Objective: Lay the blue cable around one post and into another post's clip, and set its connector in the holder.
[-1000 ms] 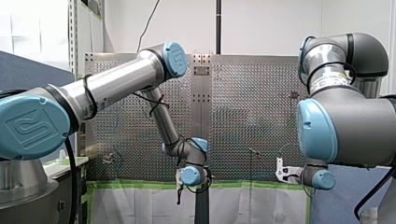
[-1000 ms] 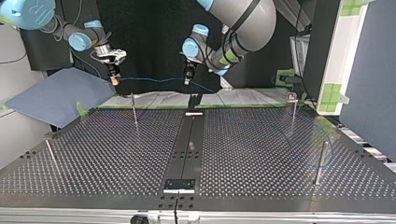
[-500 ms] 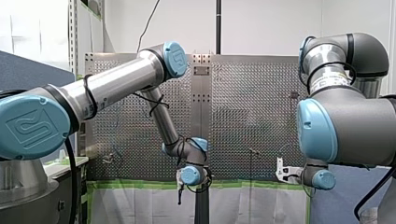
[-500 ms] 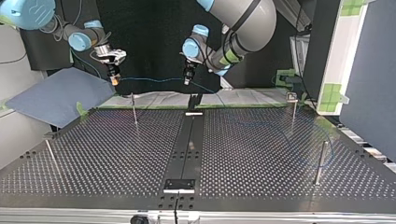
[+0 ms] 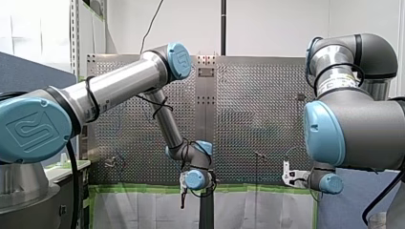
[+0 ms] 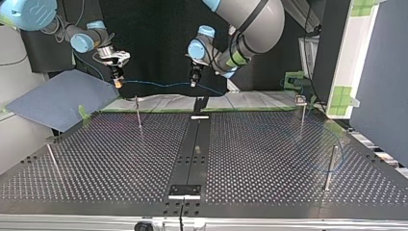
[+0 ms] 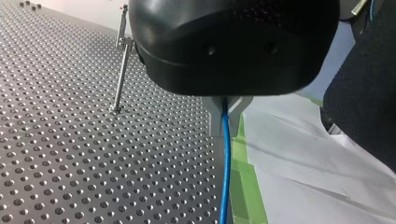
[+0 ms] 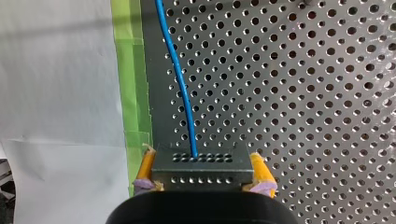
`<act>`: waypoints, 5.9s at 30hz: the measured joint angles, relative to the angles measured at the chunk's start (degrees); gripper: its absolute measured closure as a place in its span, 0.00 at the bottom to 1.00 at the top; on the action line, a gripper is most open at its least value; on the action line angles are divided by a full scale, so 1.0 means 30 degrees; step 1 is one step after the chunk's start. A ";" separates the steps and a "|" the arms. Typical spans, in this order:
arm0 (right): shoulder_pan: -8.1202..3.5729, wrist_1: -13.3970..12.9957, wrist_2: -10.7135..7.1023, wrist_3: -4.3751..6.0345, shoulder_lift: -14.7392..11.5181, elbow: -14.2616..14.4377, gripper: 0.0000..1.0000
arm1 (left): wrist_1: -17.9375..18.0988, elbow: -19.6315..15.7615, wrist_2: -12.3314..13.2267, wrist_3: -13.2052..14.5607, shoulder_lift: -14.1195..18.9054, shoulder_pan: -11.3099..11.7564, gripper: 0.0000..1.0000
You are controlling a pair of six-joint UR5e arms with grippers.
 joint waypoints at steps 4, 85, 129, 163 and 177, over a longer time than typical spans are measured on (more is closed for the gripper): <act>-0.0044 0.0011 0.0018 -0.0006 -0.0006 -0.0005 1.00 | 0.0090 0.0005 0.0182 0.0299 -0.0008 -0.0026 1.00; -0.2904 -0.0395 -0.0886 0.2092 -0.1133 -0.1226 1.00 | -0.3288 0.6079 0.0010 -0.0454 0.0162 -0.2668 1.00; -0.2869 0.0228 -0.0789 0.1298 -0.1858 -0.0804 1.00 | -0.4070 0.4838 -0.0296 0.0466 0.1453 -0.3461 1.00; -0.2342 -0.1348 -0.0176 0.2882 -0.1452 -0.0735 1.00 | -0.3875 0.4341 0.0290 0.0415 0.1179 -0.2794 1.00; -0.2377 -0.1187 0.0088 0.2620 -0.1117 -0.0734 1.00 | -0.3949 0.3888 0.0181 0.0481 0.0202 -0.2708 1.00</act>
